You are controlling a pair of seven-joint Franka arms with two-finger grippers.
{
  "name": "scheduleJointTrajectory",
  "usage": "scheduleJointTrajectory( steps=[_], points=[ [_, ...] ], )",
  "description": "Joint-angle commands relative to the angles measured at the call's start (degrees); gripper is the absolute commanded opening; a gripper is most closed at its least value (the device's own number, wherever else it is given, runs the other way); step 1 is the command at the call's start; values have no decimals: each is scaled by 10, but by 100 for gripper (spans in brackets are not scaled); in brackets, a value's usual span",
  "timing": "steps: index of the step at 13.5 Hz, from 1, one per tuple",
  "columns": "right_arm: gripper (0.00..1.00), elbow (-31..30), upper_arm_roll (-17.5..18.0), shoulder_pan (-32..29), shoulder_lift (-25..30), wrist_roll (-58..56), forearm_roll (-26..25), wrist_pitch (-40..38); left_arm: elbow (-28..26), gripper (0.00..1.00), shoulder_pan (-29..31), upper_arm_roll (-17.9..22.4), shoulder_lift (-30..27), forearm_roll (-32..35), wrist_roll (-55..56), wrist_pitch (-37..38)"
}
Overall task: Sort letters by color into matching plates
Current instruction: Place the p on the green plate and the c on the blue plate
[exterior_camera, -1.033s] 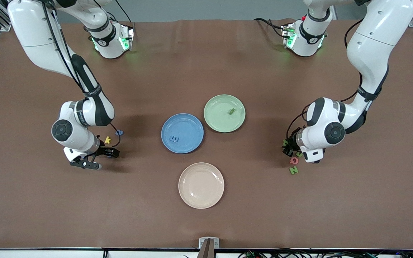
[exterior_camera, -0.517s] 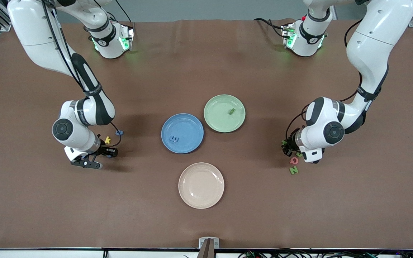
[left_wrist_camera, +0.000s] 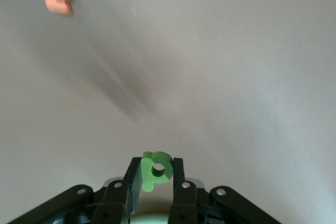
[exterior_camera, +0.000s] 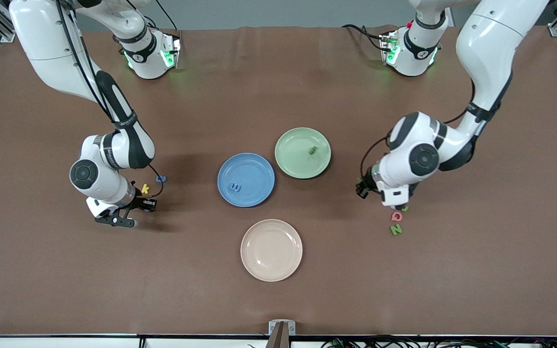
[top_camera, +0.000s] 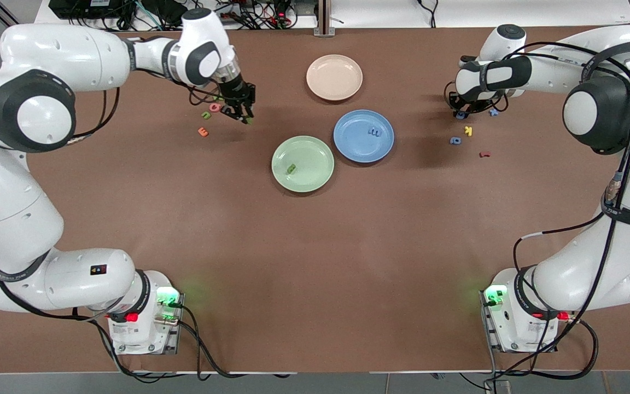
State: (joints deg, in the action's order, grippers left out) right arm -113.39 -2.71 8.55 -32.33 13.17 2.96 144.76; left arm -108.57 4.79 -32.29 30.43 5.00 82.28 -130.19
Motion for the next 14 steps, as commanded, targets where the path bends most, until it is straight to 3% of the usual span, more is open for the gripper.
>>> scheduleJointTrajectory(
  steps=[1,4,8,9,10,11,12,14],
  points=[
    [1,14,14,6,23,50,-3,-71,30,0,-59,0,10,8,68,11],
    [0,16,33,53,45,181,-1,-81,39,0,-120,2,22,9,96,12],
    [0,43,100,82,42,364,-1,-76,63,3,-181,5,43,9,131,8],
    [0,49,105,98,41,400,-1,-75,71,15,-183,5,49,11,142,8],
    [0,57,105,119,40,431,-1,-74,82,42,-183,4,57,11,145,8],
    [0,69,105,138,37,466,-1,-72,87,75,-185,5,63,10,145,7],
    [0,83,104,159,25,498,-2,-69,88,100,-190,5,61,11,145,6],
    [0,112,104,185,-8,545,-4,-63,87,100,-180,6,56,11,140,6]
  ],
)
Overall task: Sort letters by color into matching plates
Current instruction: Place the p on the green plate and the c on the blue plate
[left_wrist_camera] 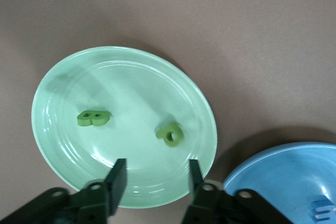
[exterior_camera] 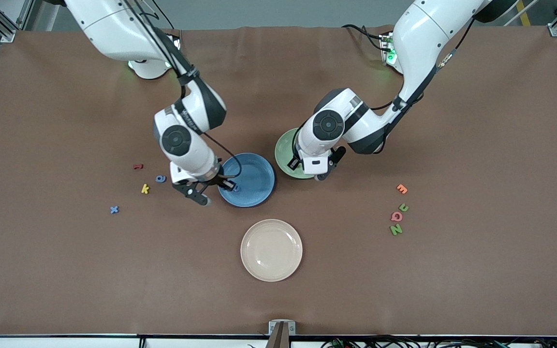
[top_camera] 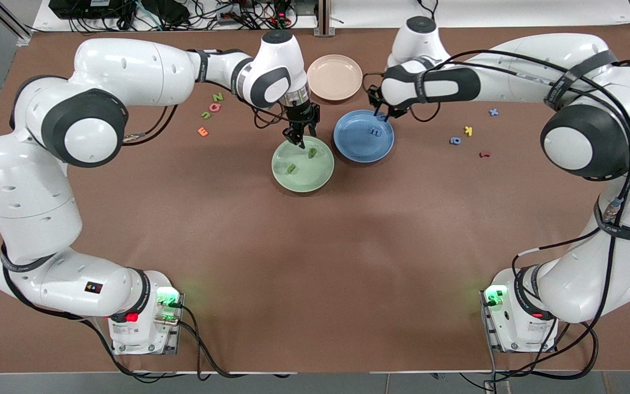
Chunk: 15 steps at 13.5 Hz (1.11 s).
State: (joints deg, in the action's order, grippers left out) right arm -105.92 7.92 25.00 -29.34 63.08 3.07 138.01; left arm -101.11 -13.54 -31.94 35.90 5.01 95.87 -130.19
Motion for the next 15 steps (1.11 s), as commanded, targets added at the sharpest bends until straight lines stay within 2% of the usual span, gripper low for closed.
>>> scheduleJointTrajectory(
  steps=[1,3,6,8,9,11,13,15],
  points=[
    [0,57,-3,36,-57,70,-9,8,13,100,13,6,-3,14,-4,10],
    [0,94,-7,62,-91,113,-14,8,9,100,44,7,-23,34,-32,21],
    [0,113,-18,88,-112,134,-15,8,8,100,101,7,-47,52,-128,70],
    [1,119,-33,104,-121,135,-15,8,7,96,148,7,-49,73,-191,78],
    [13,121,-35,105,-125,135,-15,8,4,93,168,7,-48,93,-224,78],
    [100,124,-36,105,-127,133,-16,6,-3,89,212,7,-43,125,-288,80],
    [100,128,-36,103,-126,130,-16,1,-3,87,244,7,-35,126,-355,80],
    [100,142,-36,95,-123,123,-19,-9,-1,84,283,7,-20,160,-402,77]
  ],
)
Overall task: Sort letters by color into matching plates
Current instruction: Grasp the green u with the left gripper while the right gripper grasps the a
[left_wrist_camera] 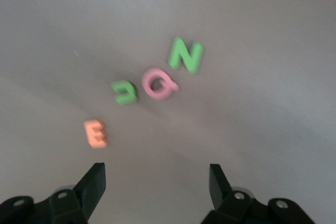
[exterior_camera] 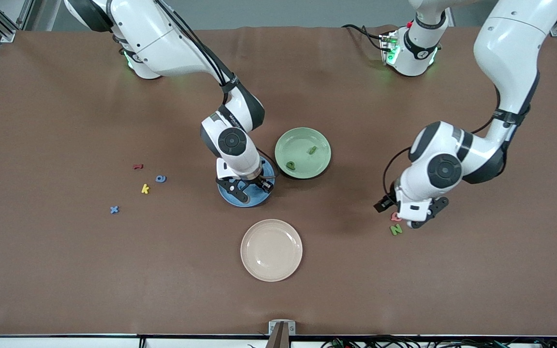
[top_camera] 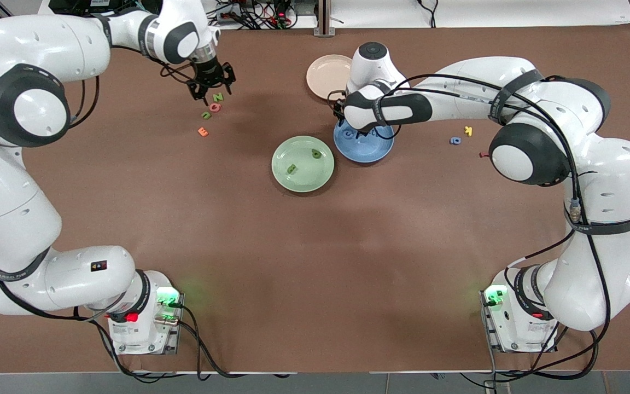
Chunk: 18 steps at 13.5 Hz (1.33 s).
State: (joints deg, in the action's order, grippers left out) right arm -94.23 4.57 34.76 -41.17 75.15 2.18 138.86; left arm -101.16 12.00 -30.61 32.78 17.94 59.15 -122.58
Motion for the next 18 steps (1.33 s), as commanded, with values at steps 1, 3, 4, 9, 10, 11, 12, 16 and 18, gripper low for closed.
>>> scheduleJointTrajectory(
  steps=[1,3,4,9,10,11,12,16,18],
  points=[
    [100,33,-3,-8,-3,-3,-21,-35,-1,83,38,-7,15,49,-56,0],
    [100,55,-2,-23,0,-37,-29,-83,-3,77,54,-8,22,55,-127,-3],
    [100,56,-2,-32,4,-61,-28,-101,-4,76,54,-8,21,54,-174,-3],
    [100,4,-3,-88,64,-204,-31,-156,-13,73,66,-9,23,55,-396,-6],
    [100,-15,-3,-104,78,-237,-32,-156,-20,73,67,-9,21,55,-452,-18],
    [100,-37,-2,-120,98,-265,-32,-156,-29,73,72,-9,21,55,-495,-34],
    [100,-63,-3,-134,120,-301,-32,-155,-35,73,72,-9,22,55,-531,-48],
    [100,-190,-2,-200,195,-417,-32,-85,-41,65,73,-9,30,92,-678,-87],
    [100,-253,-2,-220,213,-455,-32,-23,-41,56,62,-9,33,97,-686,-87]
  ],
)
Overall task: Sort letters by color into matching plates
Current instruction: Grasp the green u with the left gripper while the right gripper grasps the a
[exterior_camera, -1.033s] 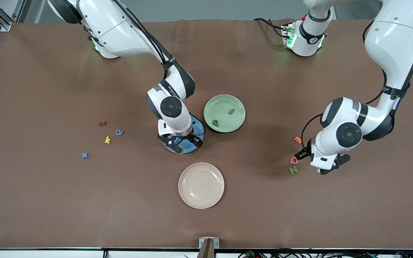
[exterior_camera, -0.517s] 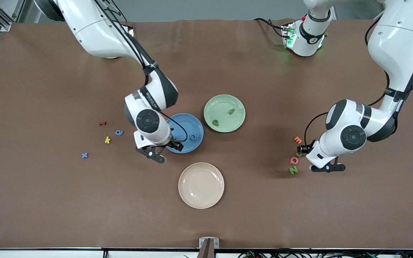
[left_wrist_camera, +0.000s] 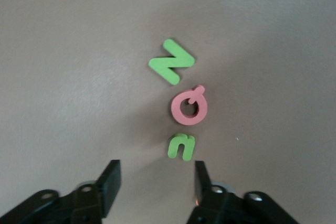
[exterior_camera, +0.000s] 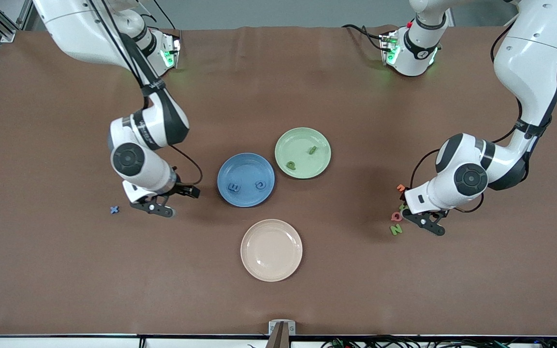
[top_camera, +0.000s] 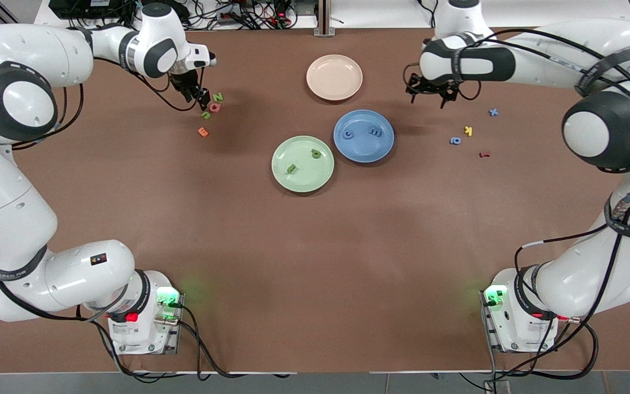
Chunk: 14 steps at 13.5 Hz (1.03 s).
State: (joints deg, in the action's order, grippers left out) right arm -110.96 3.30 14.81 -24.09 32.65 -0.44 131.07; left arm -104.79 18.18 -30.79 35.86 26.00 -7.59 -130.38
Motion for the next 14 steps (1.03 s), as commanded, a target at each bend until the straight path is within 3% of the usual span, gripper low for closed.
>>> scheduleJointTrajectory(
  steps=[1,6,14],
  points=[
    [100,-118,11,-36,48,-56,-6,90,-5,56,-1,-7,8,27,-22,-15],
    [100,-205,11,-74,52,-131,-6,193,-6,54,-2,-8,32,49,-24,-45],
    [99,-239,11,-93,49,-164,-6,232,-21,49,8,-7,46,49,-23,-57]
  ],
)
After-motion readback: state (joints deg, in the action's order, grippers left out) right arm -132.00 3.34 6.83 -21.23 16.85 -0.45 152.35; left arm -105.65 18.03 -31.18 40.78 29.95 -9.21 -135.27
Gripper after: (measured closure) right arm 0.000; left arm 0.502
